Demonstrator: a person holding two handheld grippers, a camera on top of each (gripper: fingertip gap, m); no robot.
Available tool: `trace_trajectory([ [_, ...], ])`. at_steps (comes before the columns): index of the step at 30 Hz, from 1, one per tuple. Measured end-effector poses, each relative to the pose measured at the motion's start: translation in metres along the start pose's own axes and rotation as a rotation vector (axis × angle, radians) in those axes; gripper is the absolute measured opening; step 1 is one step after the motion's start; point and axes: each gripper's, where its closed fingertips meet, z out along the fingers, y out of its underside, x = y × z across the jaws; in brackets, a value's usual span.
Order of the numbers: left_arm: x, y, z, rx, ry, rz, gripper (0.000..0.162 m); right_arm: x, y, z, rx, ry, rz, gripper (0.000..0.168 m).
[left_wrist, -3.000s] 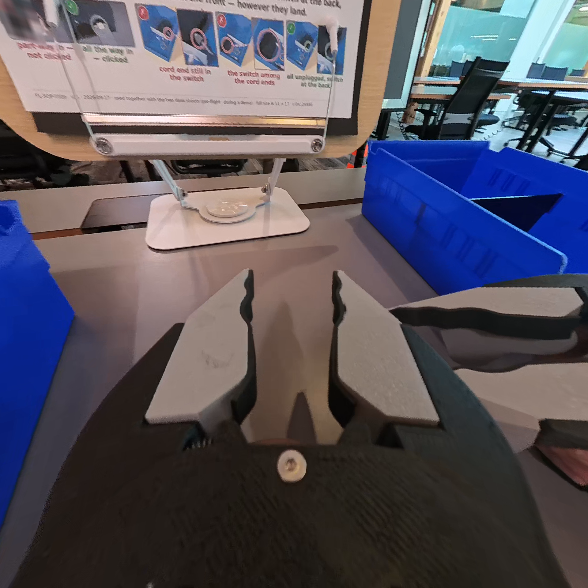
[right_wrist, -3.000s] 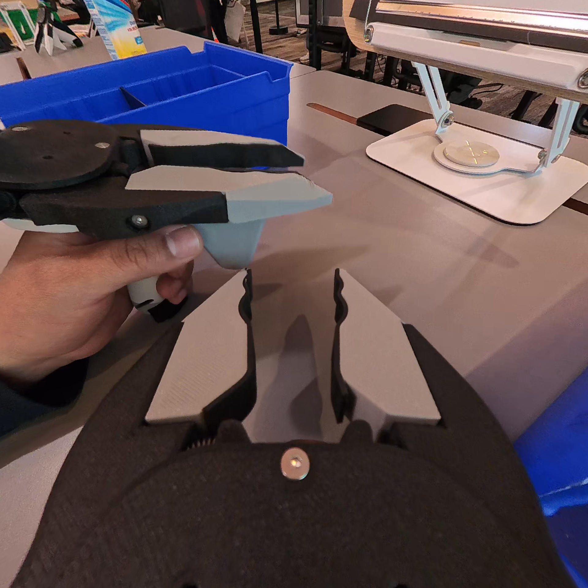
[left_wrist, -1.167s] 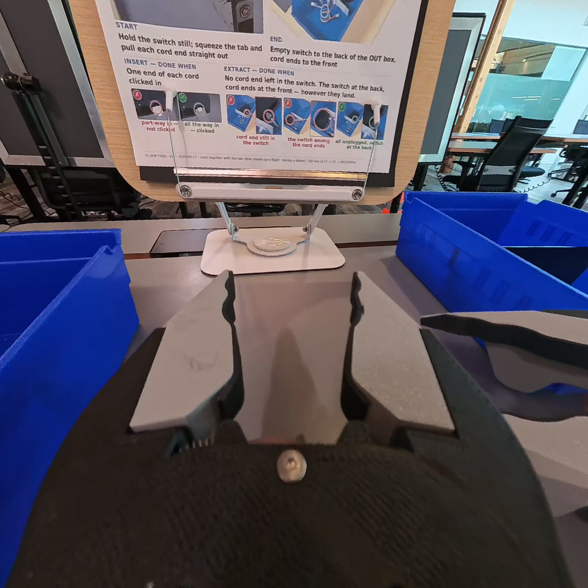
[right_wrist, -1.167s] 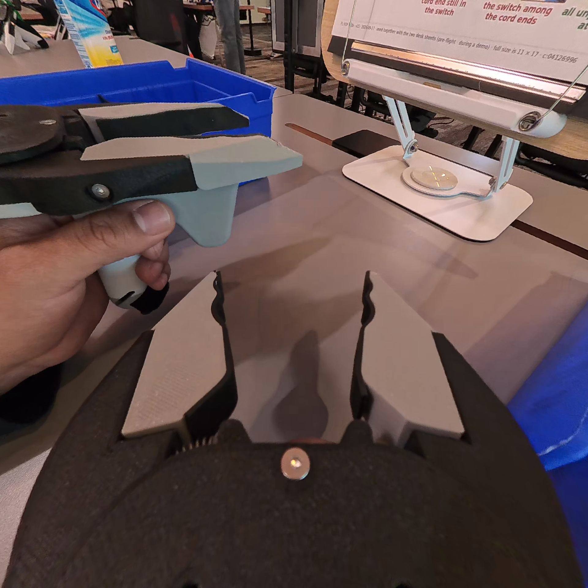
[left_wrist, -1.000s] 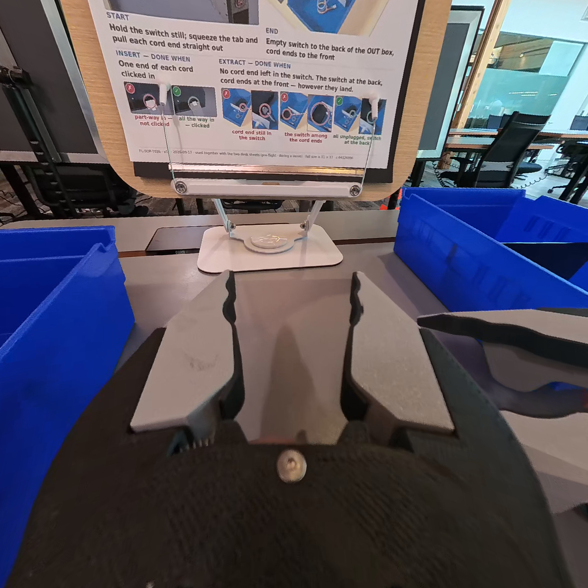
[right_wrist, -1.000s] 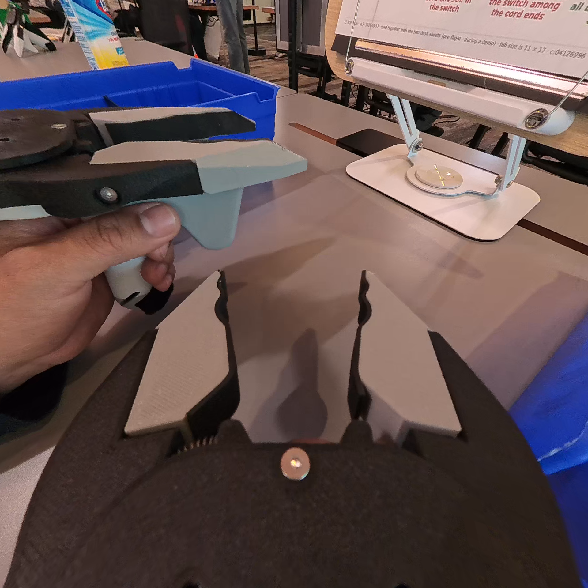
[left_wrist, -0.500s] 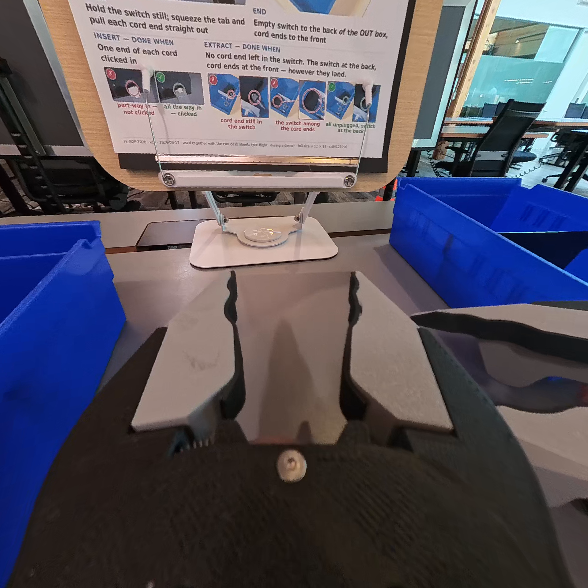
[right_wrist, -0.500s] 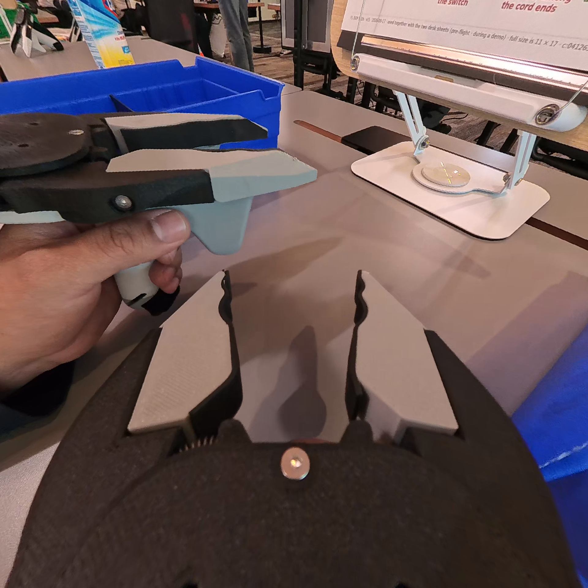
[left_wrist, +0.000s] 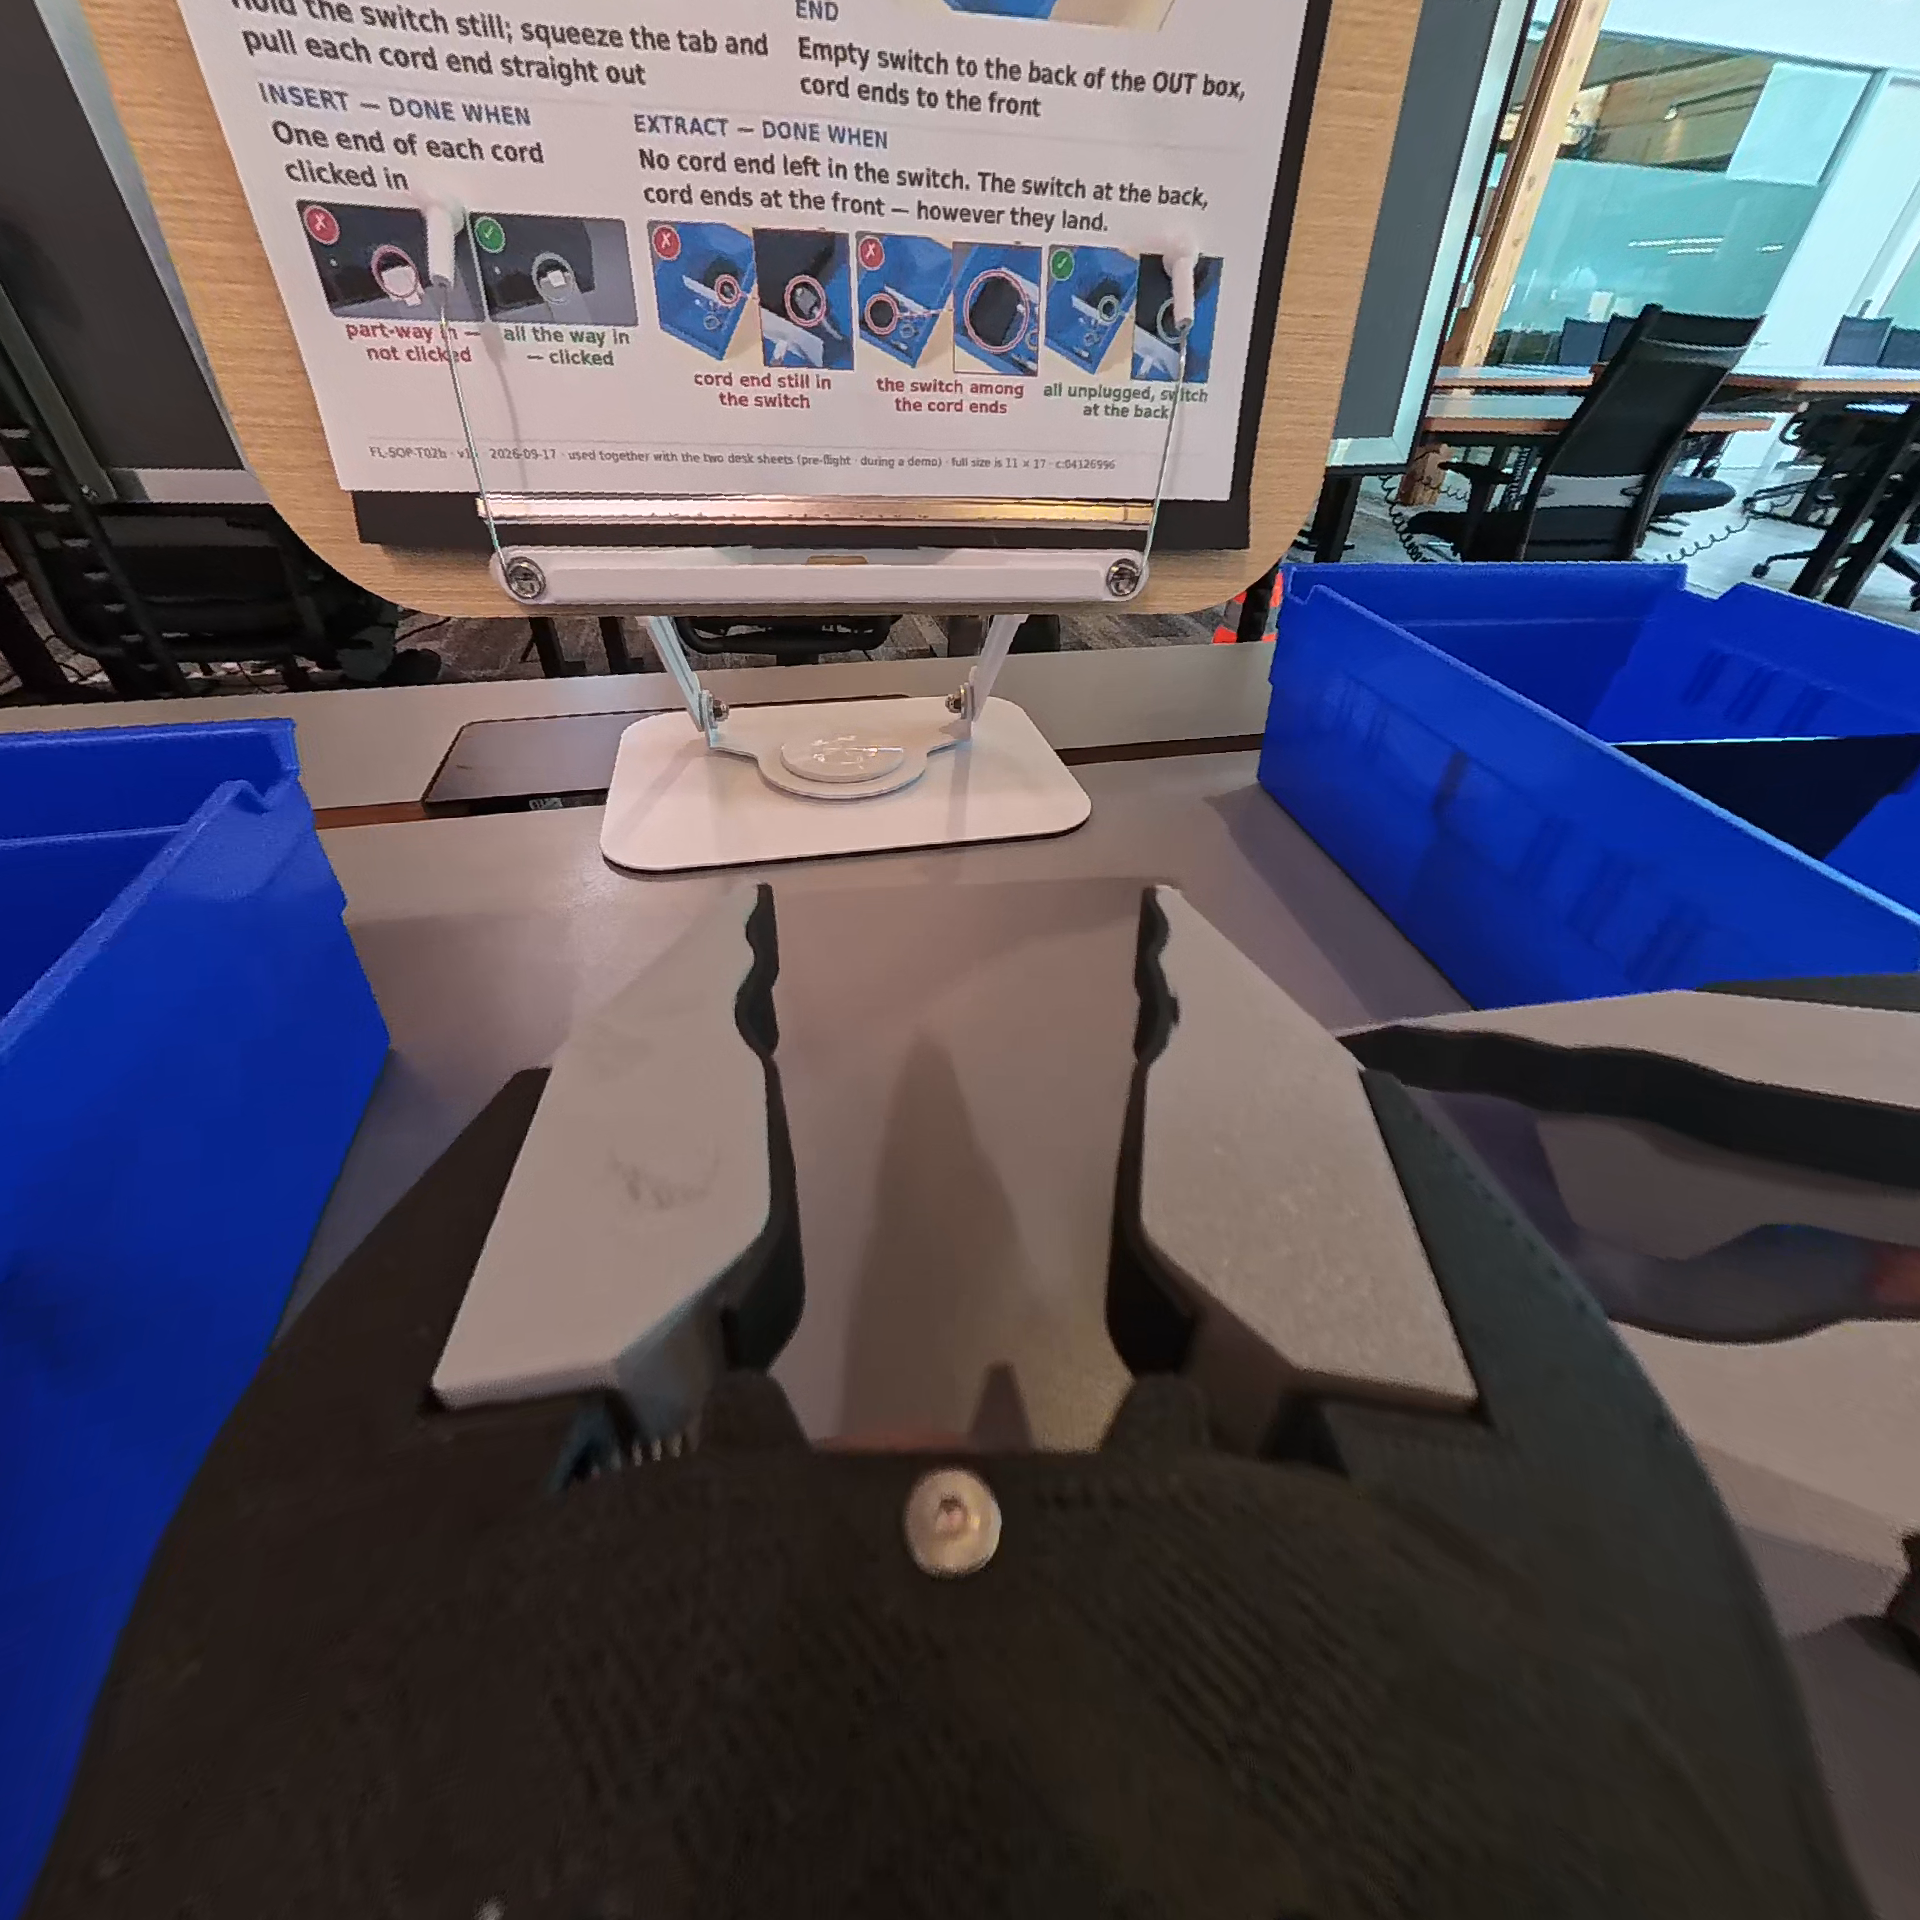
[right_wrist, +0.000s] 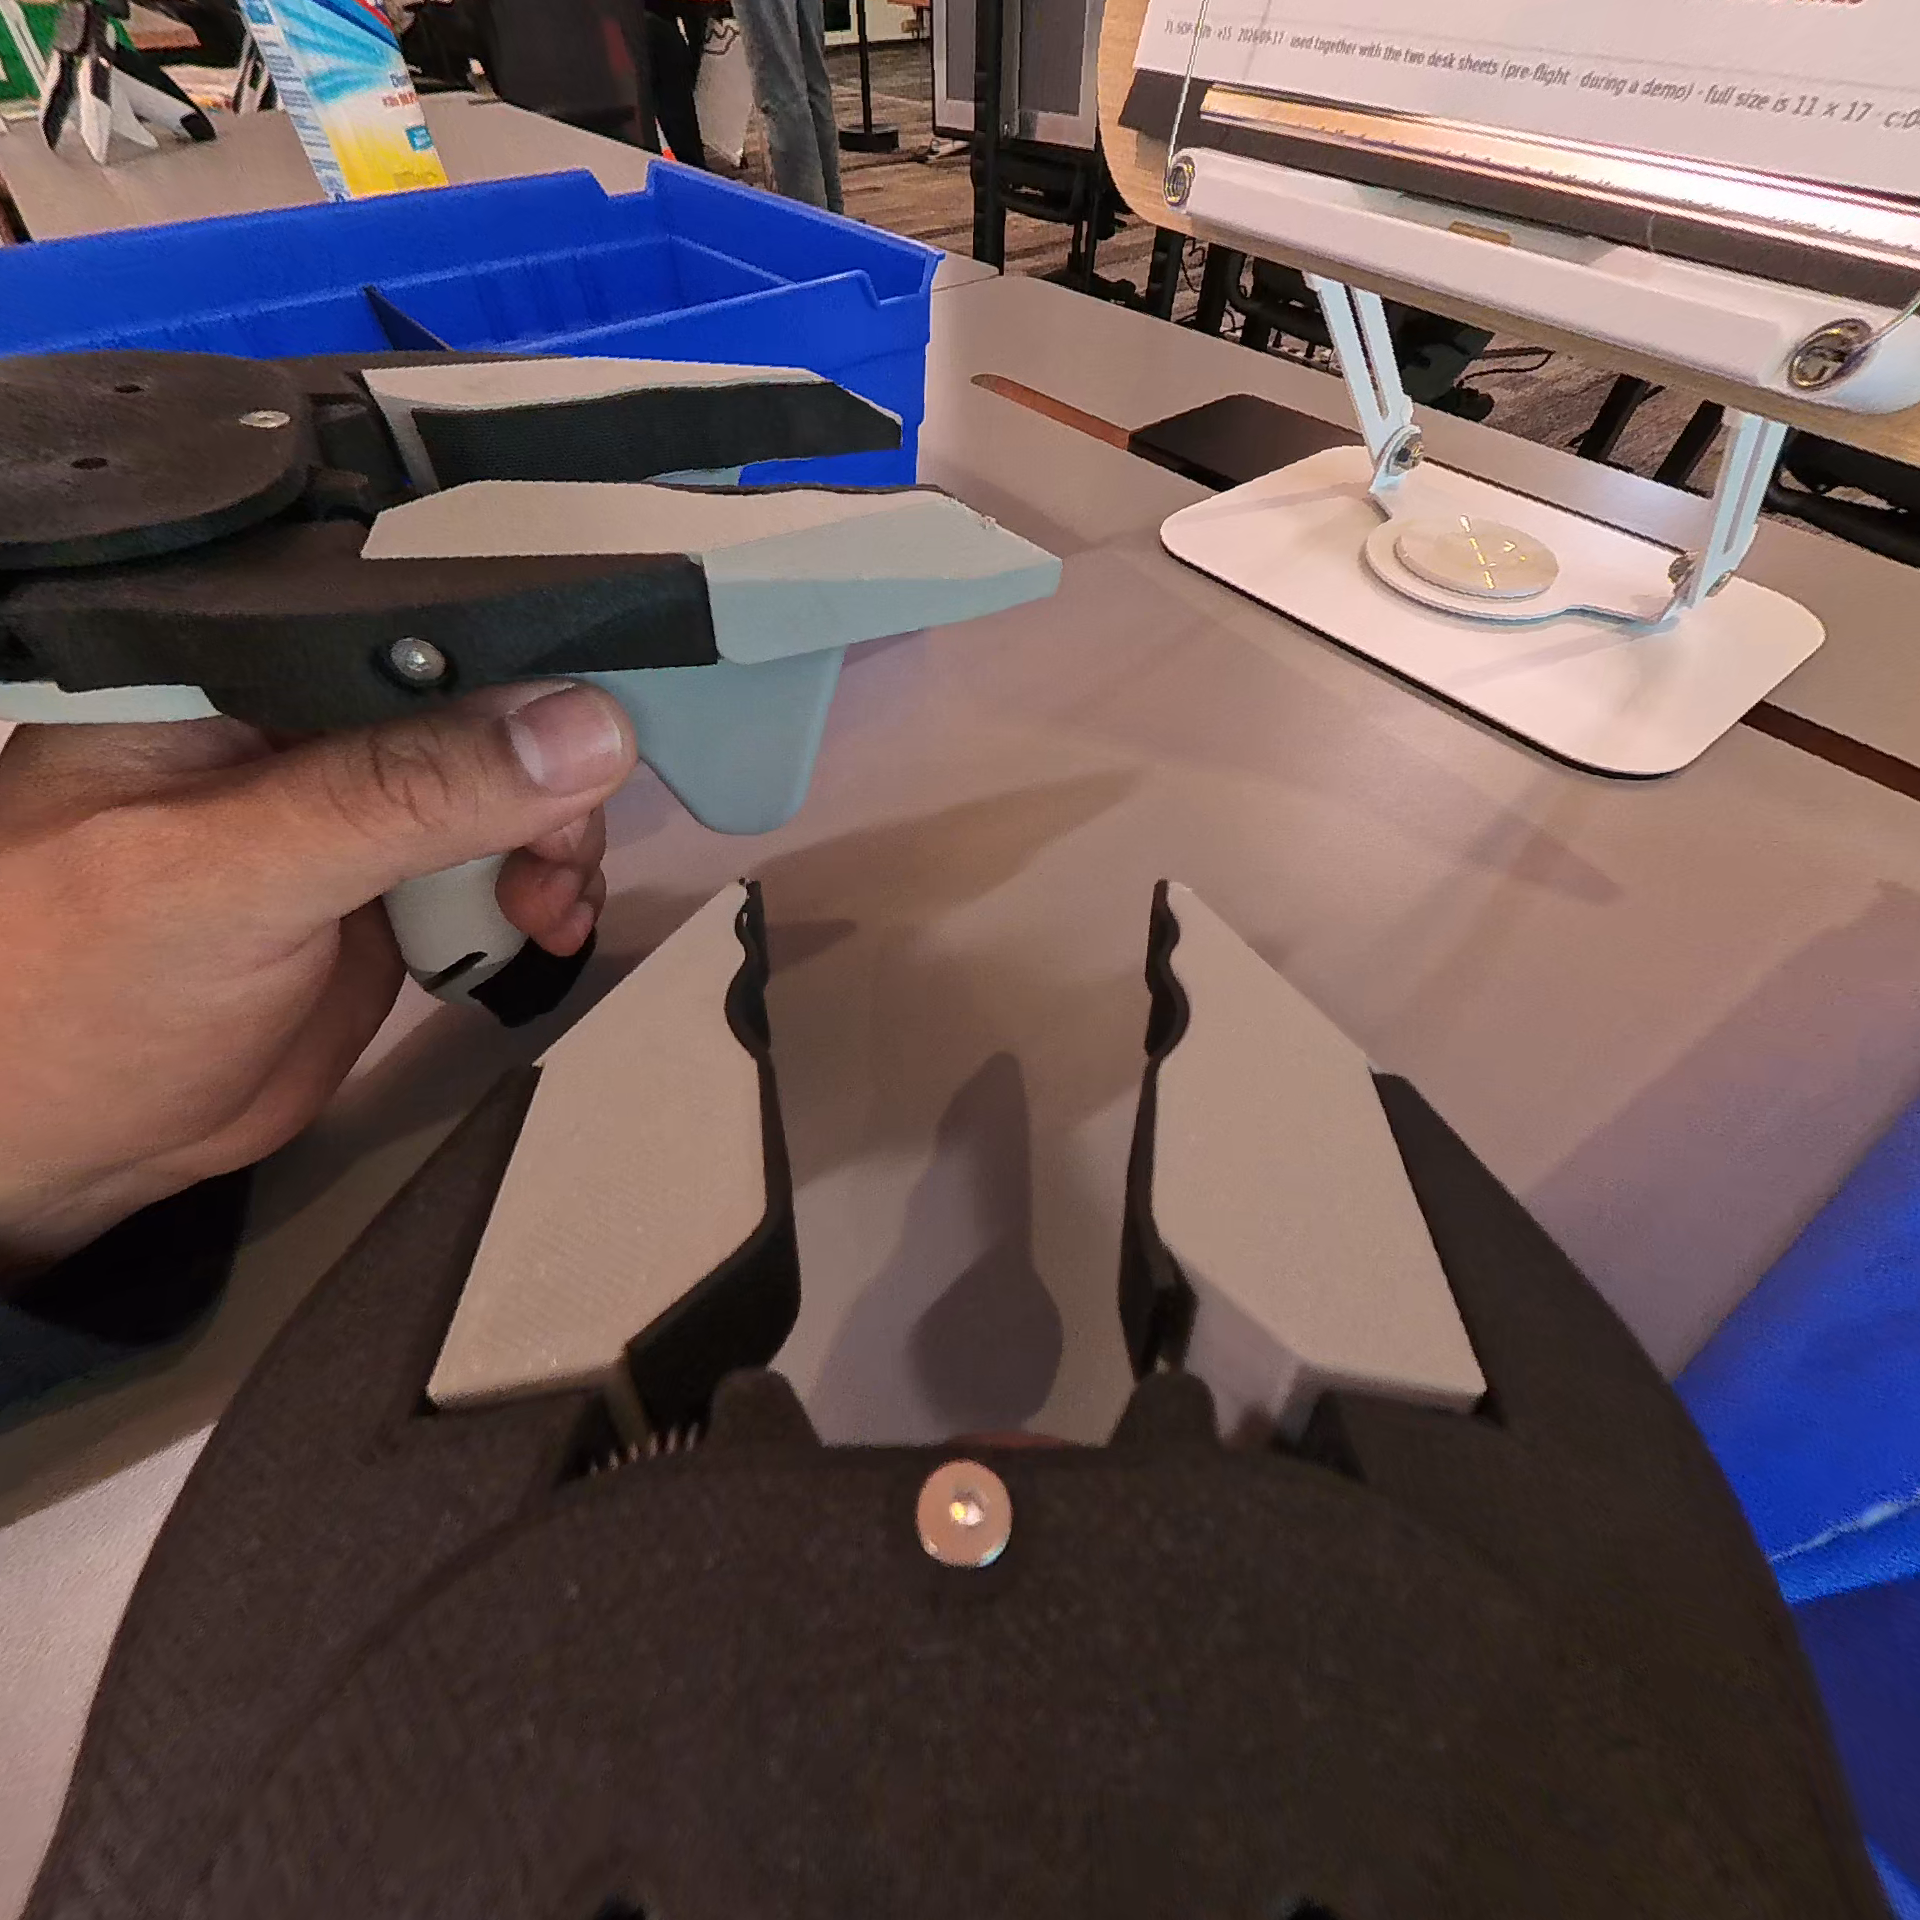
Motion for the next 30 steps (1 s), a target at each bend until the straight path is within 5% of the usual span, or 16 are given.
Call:
trace_trajectory([
  [30,0.017,0.019,0.008,-0.099,0.078,0.02,0.067,-0.003,0.004,0.003,-0.024,-0.016,-0.003,0.065],
])
